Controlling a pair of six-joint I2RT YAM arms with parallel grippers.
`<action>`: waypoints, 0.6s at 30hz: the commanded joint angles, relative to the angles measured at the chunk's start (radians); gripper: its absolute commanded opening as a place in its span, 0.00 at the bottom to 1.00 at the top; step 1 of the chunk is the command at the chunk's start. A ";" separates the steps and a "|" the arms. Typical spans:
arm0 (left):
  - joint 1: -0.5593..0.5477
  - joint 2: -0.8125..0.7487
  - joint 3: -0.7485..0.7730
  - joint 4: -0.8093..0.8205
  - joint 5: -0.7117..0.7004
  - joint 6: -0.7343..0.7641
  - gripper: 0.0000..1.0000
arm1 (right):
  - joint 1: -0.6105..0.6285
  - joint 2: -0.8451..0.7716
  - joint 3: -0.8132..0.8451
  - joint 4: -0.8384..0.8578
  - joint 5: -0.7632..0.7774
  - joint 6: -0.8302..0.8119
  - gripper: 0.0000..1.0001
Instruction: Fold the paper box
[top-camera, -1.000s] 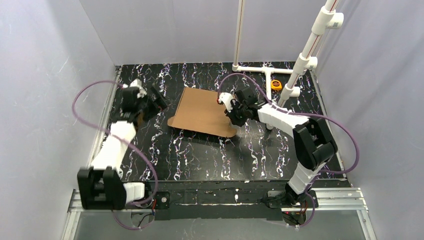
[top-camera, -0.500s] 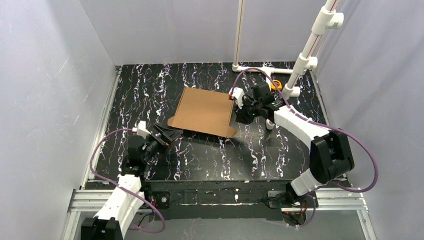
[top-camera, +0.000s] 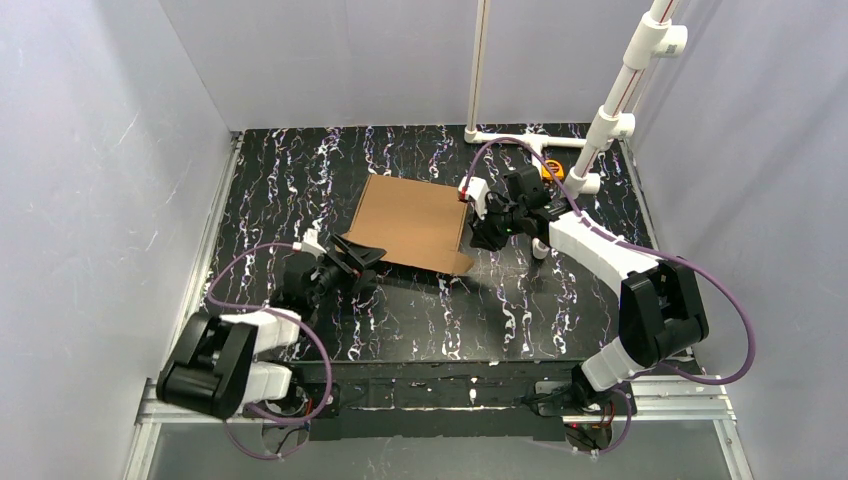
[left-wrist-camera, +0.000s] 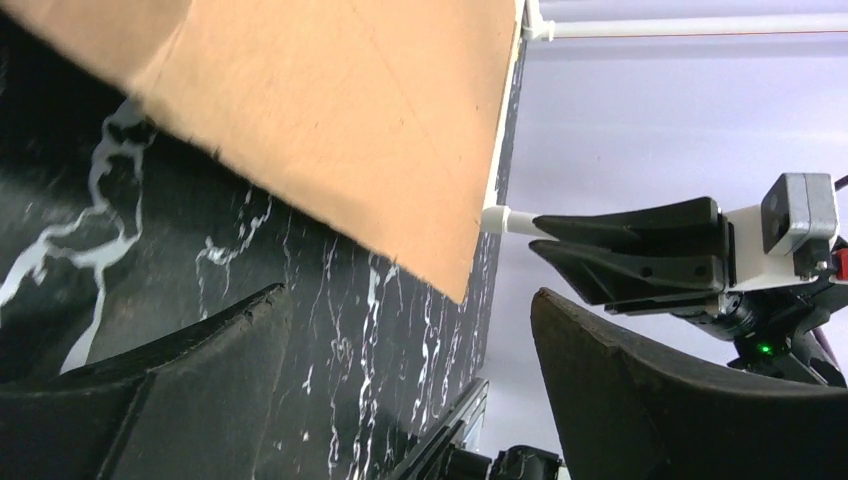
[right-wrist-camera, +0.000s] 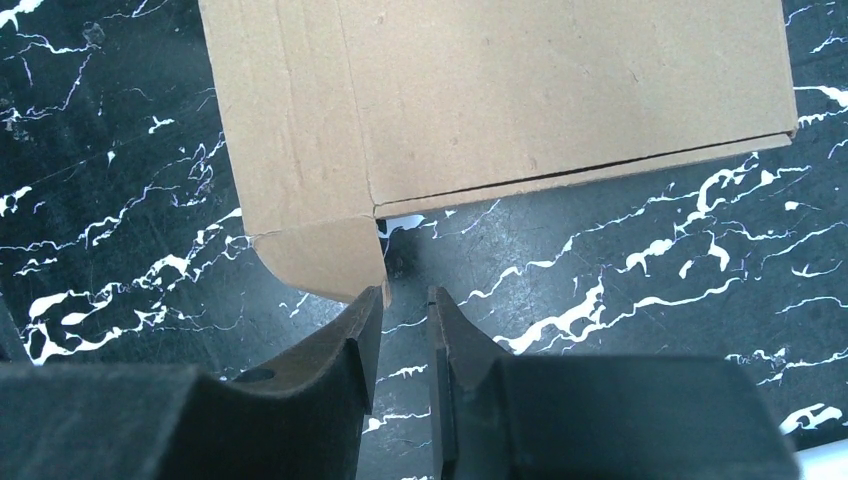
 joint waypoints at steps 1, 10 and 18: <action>-0.012 0.145 0.052 0.230 -0.023 -0.036 0.83 | -0.005 0.006 -0.007 0.000 -0.034 -0.016 0.32; -0.013 0.545 0.095 0.549 -0.022 -0.110 0.65 | -0.007 0.008 -0.009 -0.007 -0.035 -0.027 0.32; -0.013 0.599 0.115 0.549 -0.050 -0.089 0.58 | -0.007 0.019 -0.005 -0.014 -0.039 -0.037 0.32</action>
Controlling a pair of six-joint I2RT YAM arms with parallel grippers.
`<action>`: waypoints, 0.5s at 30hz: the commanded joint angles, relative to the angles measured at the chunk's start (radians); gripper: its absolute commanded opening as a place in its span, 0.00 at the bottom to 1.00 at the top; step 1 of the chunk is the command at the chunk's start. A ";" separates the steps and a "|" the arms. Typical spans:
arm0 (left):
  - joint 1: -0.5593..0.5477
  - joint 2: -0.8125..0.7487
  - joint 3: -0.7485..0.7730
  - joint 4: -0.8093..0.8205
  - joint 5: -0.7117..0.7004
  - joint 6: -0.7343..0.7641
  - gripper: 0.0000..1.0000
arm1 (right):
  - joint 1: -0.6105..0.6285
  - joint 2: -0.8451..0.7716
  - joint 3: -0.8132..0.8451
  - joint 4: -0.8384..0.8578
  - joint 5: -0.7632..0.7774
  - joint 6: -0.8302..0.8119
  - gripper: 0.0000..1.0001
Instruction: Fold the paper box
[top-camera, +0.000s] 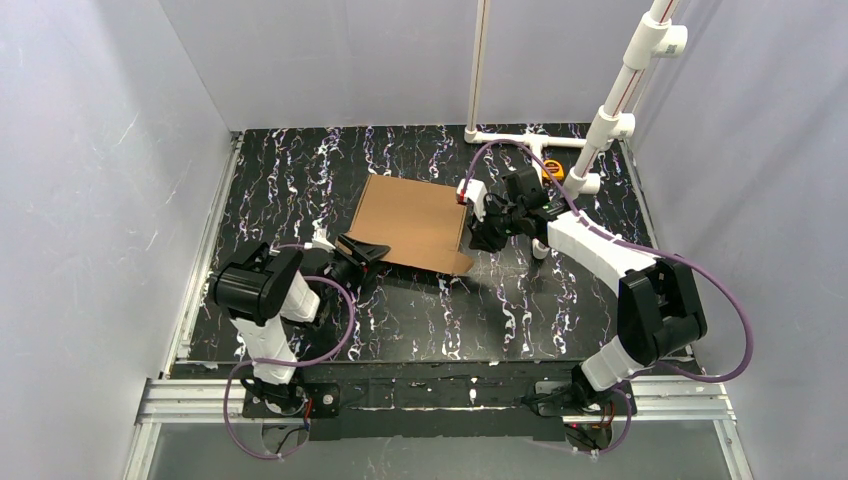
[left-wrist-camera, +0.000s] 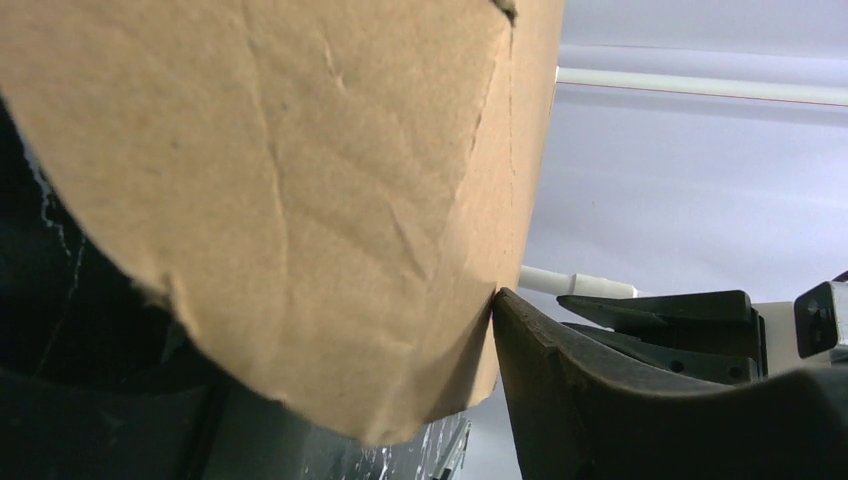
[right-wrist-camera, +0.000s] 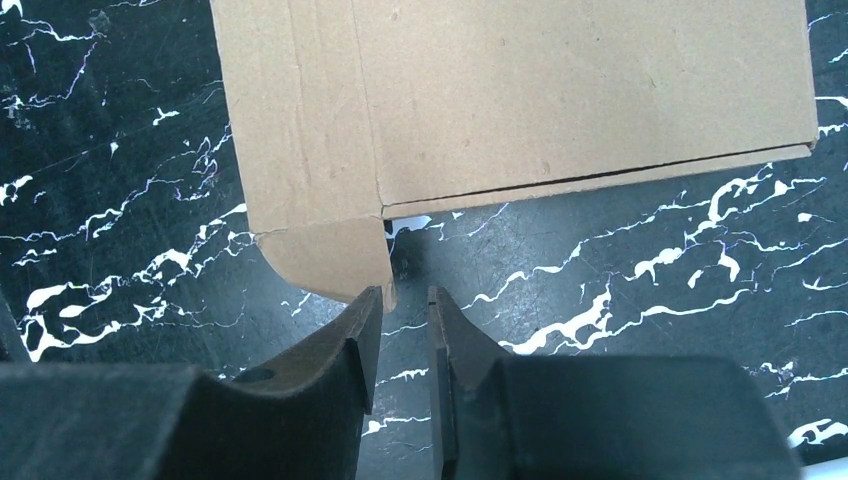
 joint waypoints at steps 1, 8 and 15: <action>-0.003 0.035 0.033 0.038 -0.026 0.017 0.57 | -0.007 0.011 -0.005 -0.009 -0.023 -0.016 0.32; -0.003 0.038 0.062 0.042 -0.050 0.030 0.55 | -0.007 0.017 -0.007 -0.015 -0.022 -0.025 0.32; -0.004 0.020 0.076 0.047 -0.048 0.035 0.52 | -0.007 0.023 -0.005 -0.022 -0.020 -0.032 0.32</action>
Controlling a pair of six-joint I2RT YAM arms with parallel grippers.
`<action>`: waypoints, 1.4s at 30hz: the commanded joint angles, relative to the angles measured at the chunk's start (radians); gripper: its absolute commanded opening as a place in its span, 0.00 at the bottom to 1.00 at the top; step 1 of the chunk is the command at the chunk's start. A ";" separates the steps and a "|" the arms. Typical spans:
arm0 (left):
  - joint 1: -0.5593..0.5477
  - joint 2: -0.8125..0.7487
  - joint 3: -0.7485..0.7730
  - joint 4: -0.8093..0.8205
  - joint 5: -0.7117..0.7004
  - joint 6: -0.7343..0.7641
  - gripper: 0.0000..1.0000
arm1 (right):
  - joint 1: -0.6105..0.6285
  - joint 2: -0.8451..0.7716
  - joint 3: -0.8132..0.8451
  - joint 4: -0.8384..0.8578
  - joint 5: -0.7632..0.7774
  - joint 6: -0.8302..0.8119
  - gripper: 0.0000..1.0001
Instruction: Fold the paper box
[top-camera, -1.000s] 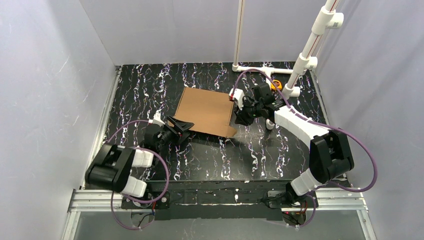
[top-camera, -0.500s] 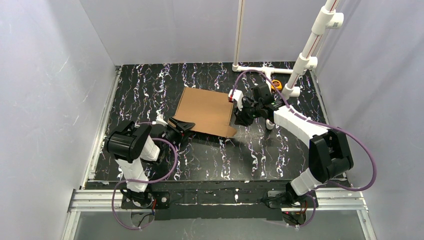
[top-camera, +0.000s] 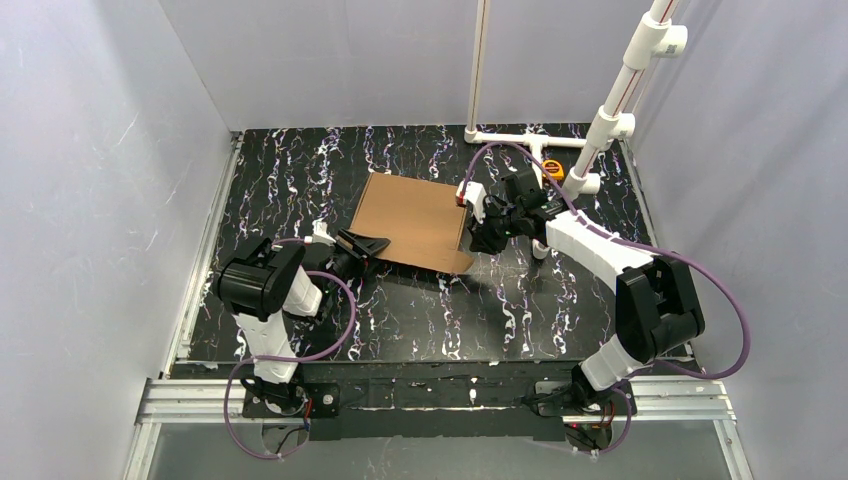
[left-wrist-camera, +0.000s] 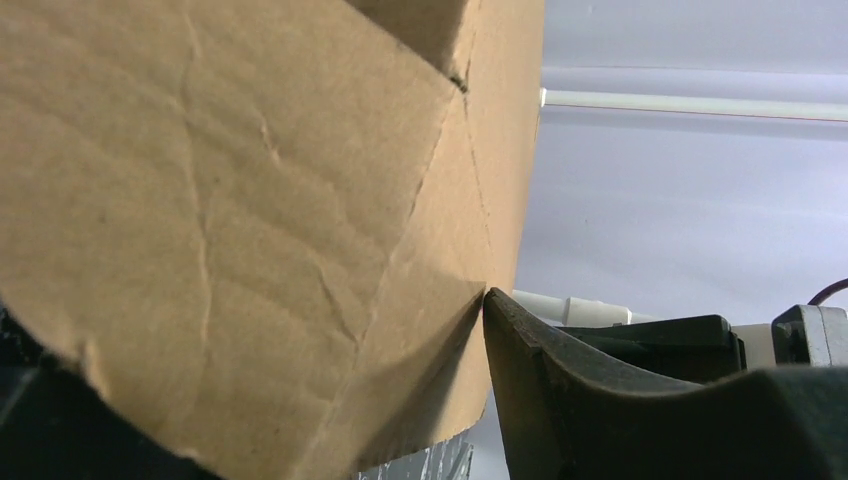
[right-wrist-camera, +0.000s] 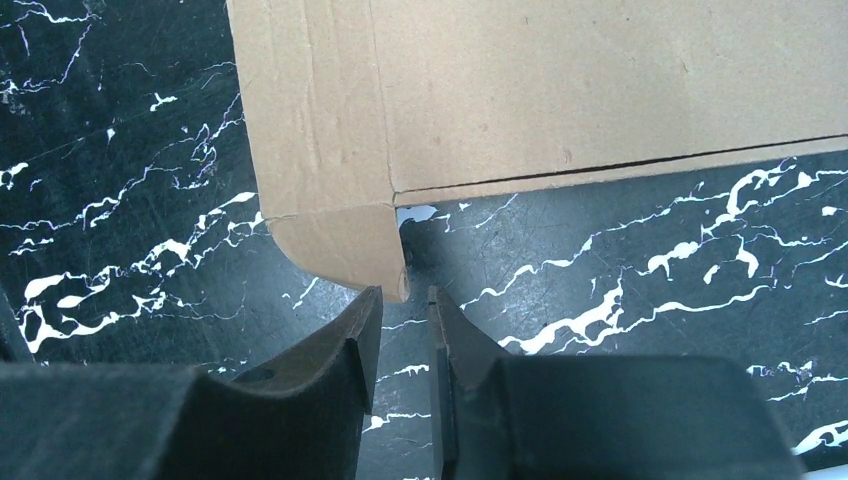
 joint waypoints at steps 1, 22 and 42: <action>-0.003 -0.031 0.019 0.024 -0.015 0.029 0.52 | -0.007 0.004 -0.004 -0.007 -0.020 -0.020 0.32; 0.016 -0.036 0.011 0.024 0.045 0.057 0.00 | -0.007 0.000 0.007 -0.024 -0.039 -0.028 0.41; 0.172 -0.058 -0.150 0.009 0.246 0.099 0.00 | -0.004 0.290 0.404 0.178 0.098 0.501 0.98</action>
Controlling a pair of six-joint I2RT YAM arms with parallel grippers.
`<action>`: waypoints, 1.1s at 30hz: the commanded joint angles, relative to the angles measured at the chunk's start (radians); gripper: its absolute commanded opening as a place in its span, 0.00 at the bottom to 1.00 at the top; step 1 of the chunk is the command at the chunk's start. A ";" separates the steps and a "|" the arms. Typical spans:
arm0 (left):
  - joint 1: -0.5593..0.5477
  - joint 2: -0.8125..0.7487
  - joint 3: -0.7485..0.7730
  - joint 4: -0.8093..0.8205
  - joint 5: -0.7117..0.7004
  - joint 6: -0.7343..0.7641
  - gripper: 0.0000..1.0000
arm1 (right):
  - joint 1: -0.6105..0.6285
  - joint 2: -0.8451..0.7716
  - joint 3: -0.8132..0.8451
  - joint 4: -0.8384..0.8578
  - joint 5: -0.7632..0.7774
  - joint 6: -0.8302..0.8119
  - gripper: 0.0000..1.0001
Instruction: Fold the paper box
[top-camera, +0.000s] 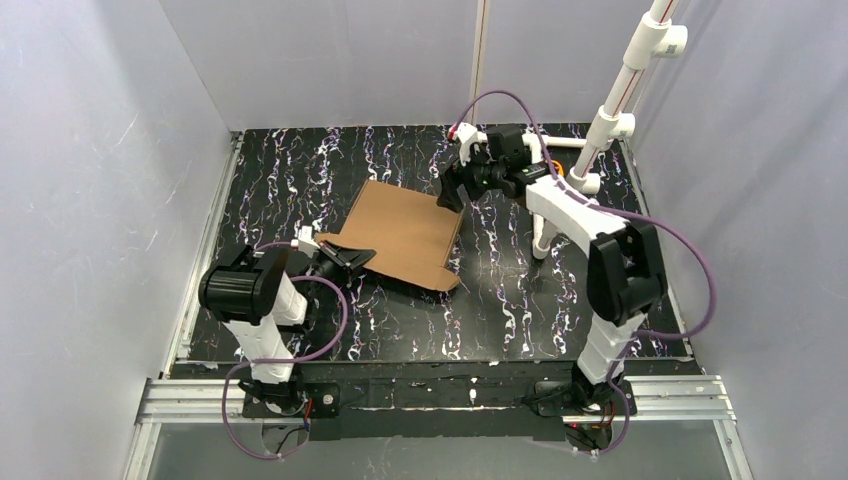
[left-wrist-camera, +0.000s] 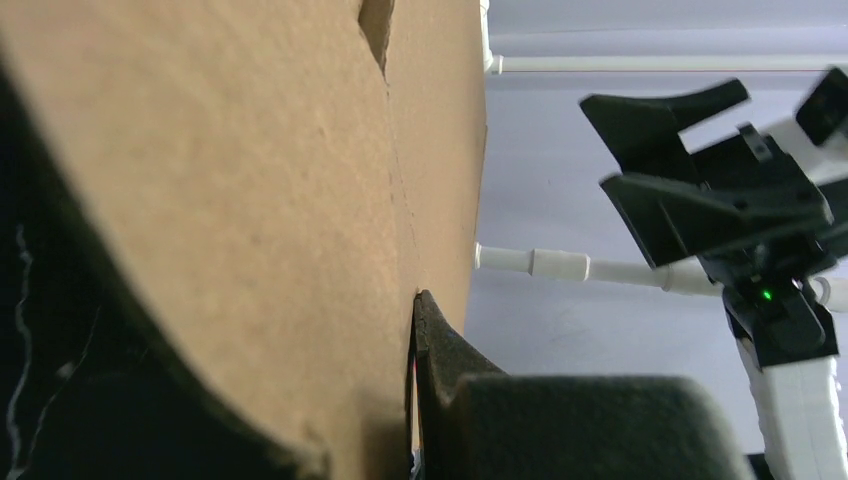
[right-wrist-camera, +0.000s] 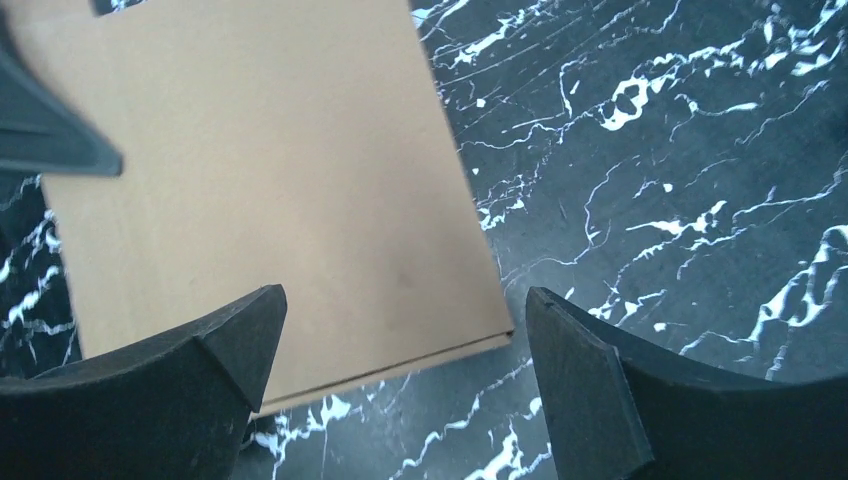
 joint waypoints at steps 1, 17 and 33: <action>0.045 -0.017 -0.062 -0.106 0.064 0.075 0.00 | -0.003 0.111 0.080 0.046 0.038 0.226 0.98; 0.097 -0.175 -0.093 -0.438 0.085 0.171 0.00 | 0.008 0.282 0.051 0.174 -0.171 0.493 0.96; 0.117 -0.231 -0.064 -0.522 0.111 0.212 0.00 | 0.026 0.099 -0.079 0.193 -0.192 0.440 0.78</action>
